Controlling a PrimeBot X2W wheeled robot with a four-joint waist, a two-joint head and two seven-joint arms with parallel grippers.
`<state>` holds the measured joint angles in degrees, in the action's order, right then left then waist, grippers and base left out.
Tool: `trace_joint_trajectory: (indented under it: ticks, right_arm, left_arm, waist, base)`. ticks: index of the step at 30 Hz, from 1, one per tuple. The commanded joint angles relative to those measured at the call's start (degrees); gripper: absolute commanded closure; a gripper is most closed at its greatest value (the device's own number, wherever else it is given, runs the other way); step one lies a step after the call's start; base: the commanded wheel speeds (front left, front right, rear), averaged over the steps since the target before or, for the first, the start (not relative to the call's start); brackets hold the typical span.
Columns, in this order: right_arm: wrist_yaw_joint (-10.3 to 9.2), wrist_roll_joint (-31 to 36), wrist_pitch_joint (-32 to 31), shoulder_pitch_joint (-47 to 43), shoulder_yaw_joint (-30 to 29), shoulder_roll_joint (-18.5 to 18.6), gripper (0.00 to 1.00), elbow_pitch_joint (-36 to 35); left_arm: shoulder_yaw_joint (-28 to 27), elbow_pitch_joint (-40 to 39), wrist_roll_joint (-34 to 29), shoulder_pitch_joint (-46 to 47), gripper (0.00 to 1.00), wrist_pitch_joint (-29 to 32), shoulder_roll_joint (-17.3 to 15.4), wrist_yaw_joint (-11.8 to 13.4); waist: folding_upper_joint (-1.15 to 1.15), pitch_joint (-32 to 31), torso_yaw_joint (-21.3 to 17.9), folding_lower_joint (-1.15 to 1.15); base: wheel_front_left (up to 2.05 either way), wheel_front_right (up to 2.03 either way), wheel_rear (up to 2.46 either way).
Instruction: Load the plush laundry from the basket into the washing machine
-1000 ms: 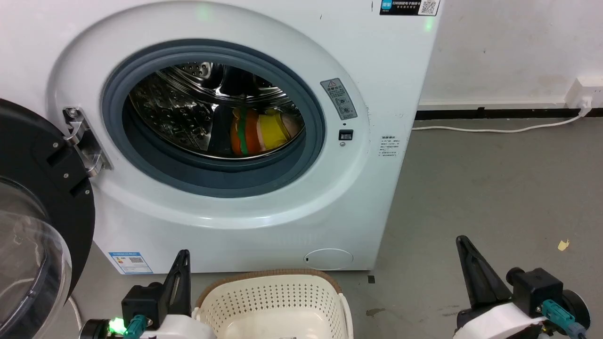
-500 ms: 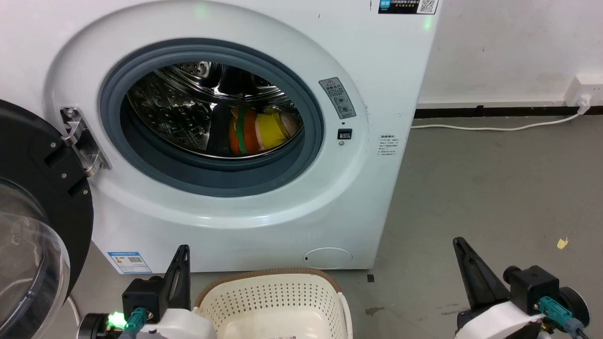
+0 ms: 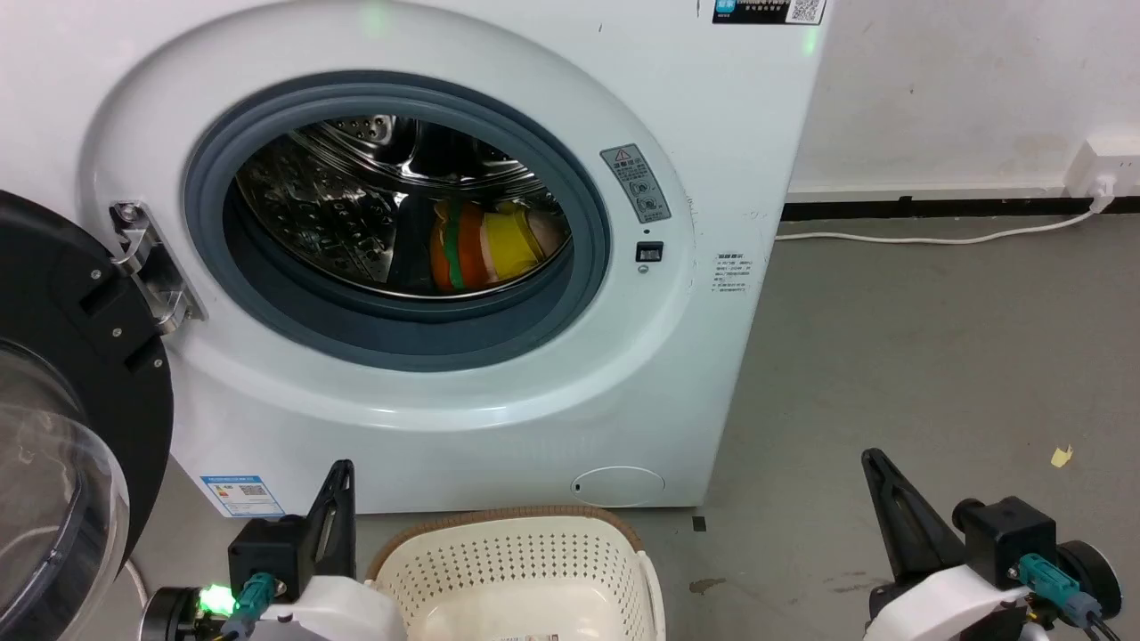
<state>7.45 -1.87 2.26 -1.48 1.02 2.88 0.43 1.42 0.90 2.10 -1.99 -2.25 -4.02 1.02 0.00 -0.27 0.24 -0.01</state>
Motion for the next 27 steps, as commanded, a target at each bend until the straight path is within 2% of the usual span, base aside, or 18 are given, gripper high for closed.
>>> trace_joint_trajectory:
  ticks: [1, 27]
  right_arm:
    - [0.03, 0.6, -0.3, 1.0, -0.2, 0.0, 1.0, -0.3]
    - [0.03, 1.9, -2.3, 1.5, -1.0, 0.0, 1.0, -0.4]
  left_arm:
    - [-0.3, -0.4, -0.6, 1.2, 1.0, 0.3, 0.4, -0.2]
    - [-1.4, -0.9, -2.1, 2.0, 1.0, 2.2, 1.1, -1.0]
  waist:
    - [0.0, 0.0, 0.0, 0.01]
    - [0.0, 0.3, -0.2, 0.01]
  base:
    - [0.0, 0.0, 0.0]
    - [0.0, 0.0, 0.0]
